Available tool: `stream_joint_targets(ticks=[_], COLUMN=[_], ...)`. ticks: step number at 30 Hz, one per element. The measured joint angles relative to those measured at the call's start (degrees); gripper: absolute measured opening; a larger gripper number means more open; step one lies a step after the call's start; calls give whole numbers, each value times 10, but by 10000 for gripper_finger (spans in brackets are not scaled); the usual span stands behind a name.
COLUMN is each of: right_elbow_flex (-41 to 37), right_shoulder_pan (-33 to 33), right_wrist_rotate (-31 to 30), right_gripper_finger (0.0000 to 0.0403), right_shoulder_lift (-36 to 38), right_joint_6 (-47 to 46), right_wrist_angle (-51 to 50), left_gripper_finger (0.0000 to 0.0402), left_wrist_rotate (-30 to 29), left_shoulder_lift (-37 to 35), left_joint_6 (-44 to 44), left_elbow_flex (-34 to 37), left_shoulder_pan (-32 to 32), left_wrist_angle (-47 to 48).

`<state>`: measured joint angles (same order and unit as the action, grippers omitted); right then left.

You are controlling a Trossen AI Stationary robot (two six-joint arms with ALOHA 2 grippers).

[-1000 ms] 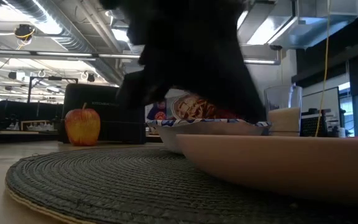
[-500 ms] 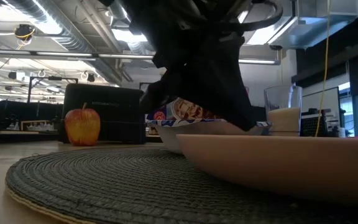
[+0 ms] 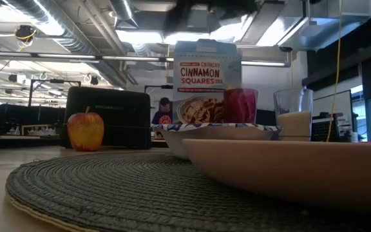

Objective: Arrange a breakfast setting
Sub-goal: Move the bread to the edge of the plate

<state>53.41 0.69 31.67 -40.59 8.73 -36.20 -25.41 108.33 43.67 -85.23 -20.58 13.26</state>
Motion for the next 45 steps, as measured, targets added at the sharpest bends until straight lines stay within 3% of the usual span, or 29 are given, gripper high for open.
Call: stream_joint_targets(ticks=[3,6,8,13,20,28,32,38,45], right_elbow_flex=[-64,-128,-157,-172,-147,-53,-1,58,72], right_shoulder_pan=[62,127,162,224,293,342,329,314,314], right_wrist_rotate=[-35,-100,-153,-262,-293,-358,-361,-343,-379], right_gripper_finger=[248,248,248,248,245,160,102,18,12], right_shoulder_lift=[-2,-18,-47,-139,-317,-492,-540,-581,-588], right_joint_6=[-54,-115,-132,-150,-201,-233,-212,-162,-151], right_wrist_angle=[126,258,320,335,412,405,403,300,268], left_gripper_finger=[0,0,0,0,0,0,0,0,0], left_wrist_rotate=[-47,-40,-6,113,171,234,239,261,279], left_shoulder_lift=[-77,-155,-203,-303,-398,-437,-441,-442,-457], left_joint_6=[-79,-170,-230,-308,-346,-378,-378,-350,-329], left_elbow_flex=[0,-1,-1,-1,0,5,33,83,148], left_shoulder_pan=[11,28,44,104,170,206,210,210,209], left_wrist_angle=[-6,-14,-13,23,187,277,271,240,143])
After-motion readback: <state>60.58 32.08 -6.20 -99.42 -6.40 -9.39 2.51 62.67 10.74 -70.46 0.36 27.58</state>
